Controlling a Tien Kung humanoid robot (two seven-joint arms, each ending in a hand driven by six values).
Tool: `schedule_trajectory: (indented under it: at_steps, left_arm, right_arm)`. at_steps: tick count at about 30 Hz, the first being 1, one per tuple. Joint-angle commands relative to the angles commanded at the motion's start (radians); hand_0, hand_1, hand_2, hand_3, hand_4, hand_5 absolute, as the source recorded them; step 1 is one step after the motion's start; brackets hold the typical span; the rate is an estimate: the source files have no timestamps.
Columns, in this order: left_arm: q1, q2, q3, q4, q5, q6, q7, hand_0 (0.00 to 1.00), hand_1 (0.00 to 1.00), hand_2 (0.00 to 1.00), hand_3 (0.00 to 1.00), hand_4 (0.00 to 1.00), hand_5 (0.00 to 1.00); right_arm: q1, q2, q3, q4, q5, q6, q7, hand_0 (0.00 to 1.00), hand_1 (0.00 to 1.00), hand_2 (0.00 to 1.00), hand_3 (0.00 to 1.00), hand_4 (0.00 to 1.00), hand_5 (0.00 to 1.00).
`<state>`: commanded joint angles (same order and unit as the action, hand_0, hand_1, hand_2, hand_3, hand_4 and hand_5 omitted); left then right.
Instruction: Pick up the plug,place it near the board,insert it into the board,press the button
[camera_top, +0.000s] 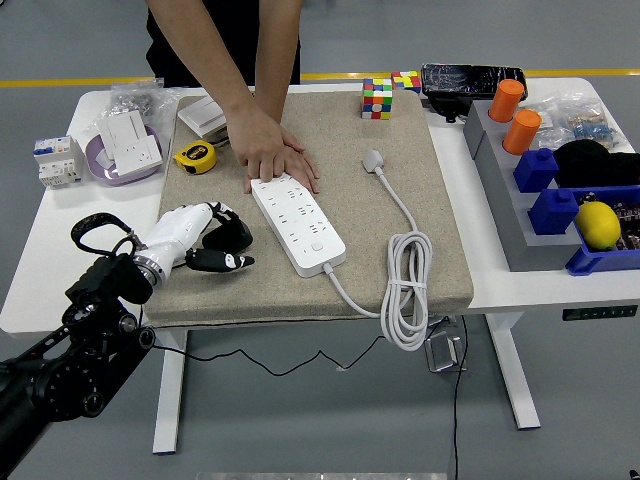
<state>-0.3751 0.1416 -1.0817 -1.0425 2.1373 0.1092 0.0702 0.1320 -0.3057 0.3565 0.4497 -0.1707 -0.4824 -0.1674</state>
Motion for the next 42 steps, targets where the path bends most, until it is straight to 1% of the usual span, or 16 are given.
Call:
schedule_trajectory:
  at_steps: [3, 4, 9, 10, 15, 16, 21, 22, 27, 28, 33, 34, 39, 40, 42]
  left_arm:
    - [-0.002, -0.003, -0.003, 0.012, 0.016, 0.02, -0.002, 0.855, 0.781, 0.657, 0.69, 0.998, 0.452]
    - [-0.002, -0.003, -0.003, 0.014, 0.017, 0.022, -0.003, 0.828, 0.742, 0.61, 0.613, 0.998, 0.424]
    - [-0.007, -0.005, -0.003, 0.029, 0.044, 0.04, -0.004, 0.828, 0.742, 0.61, 0.613, 0.998, 0.424]
    - [-0.009, -0.005, -0.003, 0.032, 0.051, 0.042, -0.004, 0.818, 0.729, 0.59, 0.581, 0.998, 0.39]
    - [-0.015, -0.006, -0.002, 0.045, 0.07, 0.046, -0.005, 0.818, 0.729, 0.59, 0.581, 0.998, 0.39]
    - [-0.015, -0.006, -0.002, 0.046, 0.071, 0.046, -0.005, 0.806, 0.718, 0.573, 0.524, 0.998, 0.337]
    - [-0.018, -0.007, -0.004, 0.048, 0.092, 0.049, 0.001, 0.806, 0.718, 0.573, 0.524, 0.998, 0.337]
    - [-0.018, -0.007, -0.005, 0.049, 0.1, 0.05, 0.003, 0.658, 0.607, 0.525, 0.483, 0.998, 0.288]
    - [-0.017, -0.008, -0.006, 0.049, 0.12, 0.061, 0.008, 0.658, 0.607, 0.525, 0.483, 0.998, 0.288]
    - [-0.017, -0.008, -0.007, 0.05, 0.123, 0.064, 0.008, 0.561, 0.462, 0.427, 0.422, 0.855, 0.265]
    - [-0.019, -0.009, -0.004, 0.056, 0.122, 0.074, 0.009, 0.561, 0.462, 0.427, 0.422, 0.855, 0.265]
    - [-0.02, -0.009, -0.004, 0.057, 0.12, 0.075, 0.009, 0.501, 0.394, 0.395, 0.398, 0.613, 0.294]
    - [-0.022, -0.01, -0.006, 0.063, 0.119, 0.085, 0.011, 0.501, 0.394, 0.395, 0.398, 0.613, 0.294]
    - [-0.021, -0.01, -0.006, 0.063, 0.119, 0.089, 0.012, 0.451, 0.359, 0.364, 0.365, 0.456, 0.28]
    - [-0.021, -0.01, -0.008, 0.063, 0.114, 0.095, 0.012, 0.451, 0.359, 0.364, 0.365, 0.456, 0.28]
  right_arm:
    - [-0.001, 0.0, -0.001, 0.0, 0.001, 0.0, 0.0, 0.998, 0.979, 0.935, 0.96, 0.998, 0.998]
    - [-0.001, 0.0, -0.001, 0.0, 0.002, 0.0, 0.0, 0.998, 0.979, 0.934, 0.956, 0.998, 0.998]
    - [0.001, 0.0, 0.003, 0.0, 0.002, 0.001, 0.001, 0.998, 0.979, 0.934, 0.956, 0.998, 0.998]
    - [0.001, 0.0, 0.003, 0.0, 0.002, 0.001, 0.001, 0.998, 0.978, 0.934, 0.955, 0.998, 0.998]
    - [0.004, 0.0, 0.006, 0.0, 0.002, 0.001, 0.001, 0.998, 0.978, 0.934, 0.955, 0.998, 0.998]
    - [0.005, 0.0, 0.006, 0.0, 0.003, 0.001, 0.002, 0.998, 0.978, 0.93, 0.955, 0.998, 0.998]
    - [0.006, -0.001, 0.006, -0.001, 0.005, 0.001, 0.002, 0.998, 0.978, 0.93, 0.955, 0.998, 0.998]
    - [0.006, -0.001, 0.007, -0.001, 0.005, 0.0, 0.002, 0.998, 0.977, 0.931, 0.955, 0.998, 0.998]
    - [0.007, 0.0, 0.008, 0.0, 0.003, 0.001, 0.001, 0.998, 0.977, 0.931, 0.955, 0.998, 0.998]
    - [0.007, 0.001, 0.009, 0.0, 0.003, 0.001, 0.001, 0.998, 0.977, 0.927, 0.953, 0.998, 0.998]
    - [0.008, 0.0, 0.009, -0.001, 0.003, 0.001, 0.002, 0.998, 0.977, 0.927, 0.953, 0.998, 0.998]
    - [0.008, 0.001, 0.01, -0.001, 0.003, 0.001, 0.002, 0.998, 0.977, 0.926, 0.952, 0.998, 0.998]
    - [0.009, 0.0, 0.01, -0.001, 0.003, 0.001, 0.001, 0.998, 0.977, 0.926, 0.952, 0.998, 0.998]
    - [0.009, 0.0, 0.01, -0.001, 0.003, 0.001, 0.001, 0.998, 0.977, 0.925, 0.952, 0.998, 0.998]
    - [0.008, 0.0, 0.009, -0.001, 0.003, 0.001, 0.001, 0.998, 0.977, 0.925, 0.952, 0.998, 0.998]
